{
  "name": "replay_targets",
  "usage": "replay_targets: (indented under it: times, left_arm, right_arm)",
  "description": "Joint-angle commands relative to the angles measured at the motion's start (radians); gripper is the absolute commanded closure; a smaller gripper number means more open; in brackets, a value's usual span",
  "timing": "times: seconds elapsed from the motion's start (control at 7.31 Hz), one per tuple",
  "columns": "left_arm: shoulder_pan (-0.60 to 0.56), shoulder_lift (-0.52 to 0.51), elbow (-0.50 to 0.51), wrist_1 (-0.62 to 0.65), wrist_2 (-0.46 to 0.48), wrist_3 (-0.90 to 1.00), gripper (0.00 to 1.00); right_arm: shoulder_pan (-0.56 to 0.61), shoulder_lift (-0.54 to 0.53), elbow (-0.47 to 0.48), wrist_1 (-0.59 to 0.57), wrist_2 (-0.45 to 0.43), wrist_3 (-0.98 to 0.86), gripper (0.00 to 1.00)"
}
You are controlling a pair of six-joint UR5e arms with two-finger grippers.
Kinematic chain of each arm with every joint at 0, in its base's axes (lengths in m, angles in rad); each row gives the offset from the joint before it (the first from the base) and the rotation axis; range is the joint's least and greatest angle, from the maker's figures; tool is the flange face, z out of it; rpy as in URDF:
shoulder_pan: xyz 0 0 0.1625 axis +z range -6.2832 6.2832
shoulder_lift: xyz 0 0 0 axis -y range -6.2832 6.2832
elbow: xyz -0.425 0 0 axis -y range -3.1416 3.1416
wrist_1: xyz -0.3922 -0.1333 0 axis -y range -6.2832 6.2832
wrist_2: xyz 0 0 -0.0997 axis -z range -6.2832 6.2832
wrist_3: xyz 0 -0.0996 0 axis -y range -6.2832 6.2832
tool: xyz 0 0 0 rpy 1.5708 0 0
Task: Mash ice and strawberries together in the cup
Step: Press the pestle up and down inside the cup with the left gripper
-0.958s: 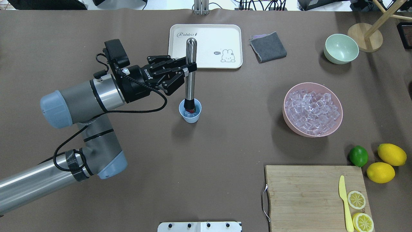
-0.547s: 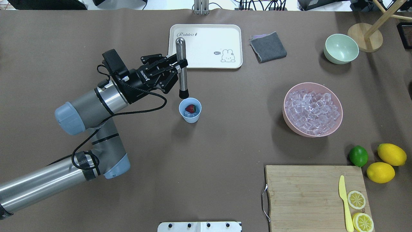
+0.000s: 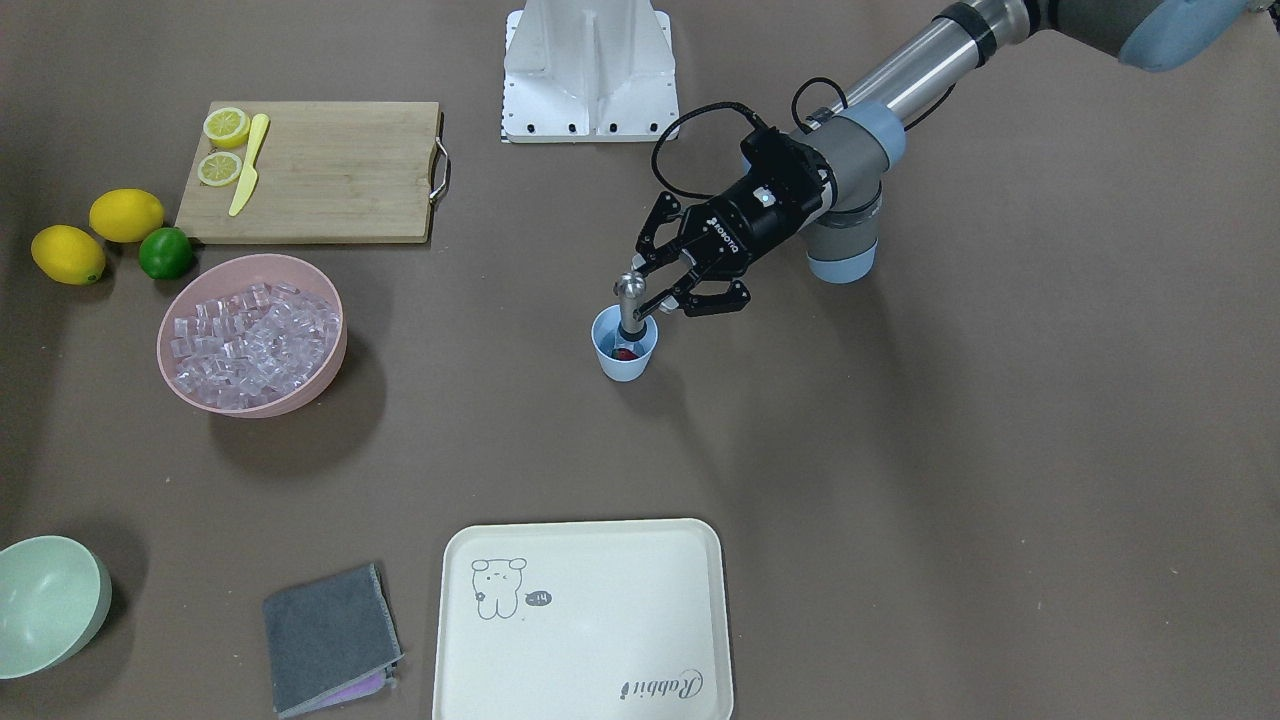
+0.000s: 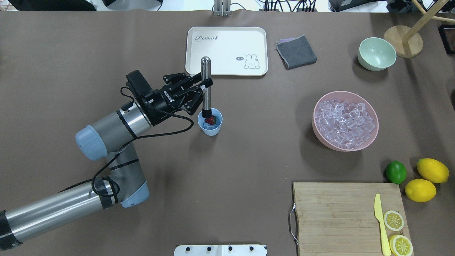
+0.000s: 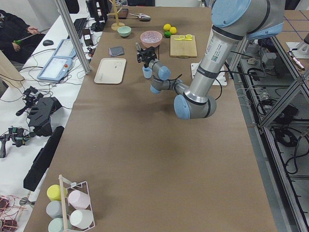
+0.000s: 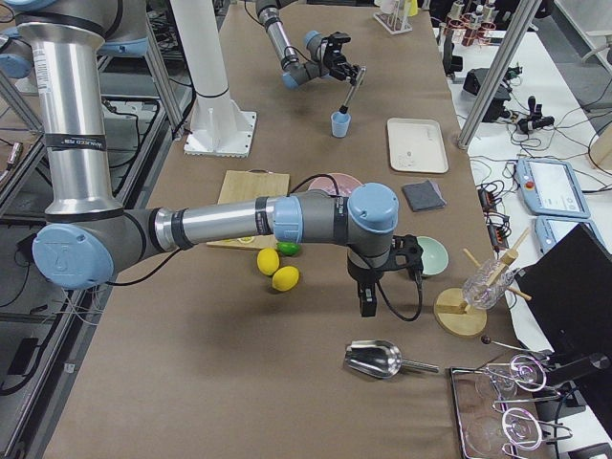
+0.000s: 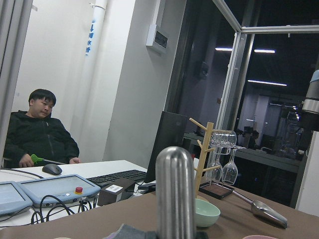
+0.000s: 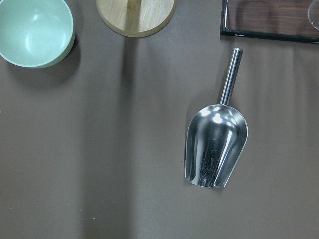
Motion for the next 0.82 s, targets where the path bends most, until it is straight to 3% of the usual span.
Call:
replay_targets:
  times: [0.0, 0.68]
  left_arm:
    - [0.031, -0.012, 0.015, -0.001, 0.014, 0.029, 1.0]
    - [0.042, -0.019, 0.033, -0.035, 0.012, 0.03, 1.0]
  right_arm:
    - [0.0, -0.005, 0.0, 0.0, 0.001, 0.0, 0.01]
    - [0.006, -0.019, 0.002, 0.002, -0.001, -0.005, 0.01]
